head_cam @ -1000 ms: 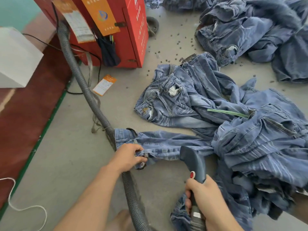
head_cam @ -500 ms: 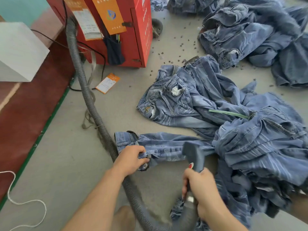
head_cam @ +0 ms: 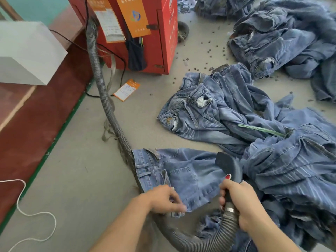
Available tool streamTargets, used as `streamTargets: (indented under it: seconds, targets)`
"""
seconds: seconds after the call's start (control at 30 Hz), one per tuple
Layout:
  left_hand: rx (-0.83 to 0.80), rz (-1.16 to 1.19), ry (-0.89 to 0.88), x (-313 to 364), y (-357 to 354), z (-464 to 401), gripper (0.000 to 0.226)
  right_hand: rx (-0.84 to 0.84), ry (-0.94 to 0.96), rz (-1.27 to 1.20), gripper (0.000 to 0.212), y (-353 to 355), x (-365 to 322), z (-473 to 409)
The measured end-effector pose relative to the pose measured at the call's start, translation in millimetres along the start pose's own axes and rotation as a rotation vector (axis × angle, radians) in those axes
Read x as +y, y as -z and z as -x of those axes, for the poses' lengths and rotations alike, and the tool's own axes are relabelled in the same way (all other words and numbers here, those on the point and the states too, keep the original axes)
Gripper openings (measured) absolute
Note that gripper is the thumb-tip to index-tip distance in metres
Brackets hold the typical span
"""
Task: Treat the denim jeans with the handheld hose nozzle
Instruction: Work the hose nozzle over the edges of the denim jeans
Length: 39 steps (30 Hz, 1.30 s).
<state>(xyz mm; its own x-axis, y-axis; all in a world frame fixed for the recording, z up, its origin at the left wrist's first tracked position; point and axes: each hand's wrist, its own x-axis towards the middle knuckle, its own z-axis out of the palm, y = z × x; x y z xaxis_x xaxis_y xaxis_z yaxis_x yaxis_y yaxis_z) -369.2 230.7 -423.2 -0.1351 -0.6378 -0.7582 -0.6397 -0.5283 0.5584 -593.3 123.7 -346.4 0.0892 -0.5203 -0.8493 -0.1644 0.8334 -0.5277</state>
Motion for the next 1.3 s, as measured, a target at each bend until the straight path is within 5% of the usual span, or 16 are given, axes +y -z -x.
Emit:
streamTargets:
  seconds: [0.07,0.13,0.2,0.33,0.5,0.63,0.73,0.83,0.93,1.0,1.1,1.3]
  targets:
    - [0.26,0.192,0.067,0.0,-1.5,-6.8,0.023,-0.055,-0.049,0.036,0.019,-3.4,4.9,0.8]
    - [0.75,0.206,0.301,-6.6,3.3,-14.9,0.027,-0.098,-0.113,0.051,0.019,-10.7,9.9,2.9]
    - [0.913,0.27,0.6,-18.5,8.9,-19.3,0.048,-0.127,-0.166,0.028,0.019,-14.6,14.7,5.7]
    - [0.659,0.484,0.782,-48.8,14.5,-29.0,0.079,-0.121,-0.183,0.011,0.014,-15.0,23.1,9.8]
    - [0.577,0.412,0.708,-56.4,9.6,-24.1,0.027,-0.121,-0.15,0.017,0.012,-10.2,24.4,13.7]
    - [0.569,0.845,0.387,-37.9,25.8,-19.8,0.024,-0.156,-0.124,-0.02,0.013,-3.5,20.6,21.0]
    - [0.237,1.381,0.08,-9.2,50.1,-15.2,0.029,-0.182,-0.078,-0.048,0.012,-0.1,14.2,31.5]
    - [0.086,1.496,-0.125,19.7,69.3,-16.7,0.037,-0.205,-0.017,-0.085,0.013,6.0,5.6,44.1]
    - [0.109,1.774,-0.36,43.5,85.4,-21.3,0.055,-0.212,0.033,-0.113,0.015,15.5,-4.2,51.8]
    - [0.354,1.436,-0.29,50.4,93.2,-32.9,0.054,-0.197,0.07,-0.131,0.017,24.6,-11.3,53.6]
    - [0.706,0.391,0.097,29.7,88.1,-52.1,0.051,-0.183,0.091,-0.162,0.021,35.0,-17.7,51.7]
    - [0.474,0.23,0.368,-11.8,58.9,-70.4,0.064,-0.162,0.063,-0.039,0.012,37.1,-14.0,35.0]
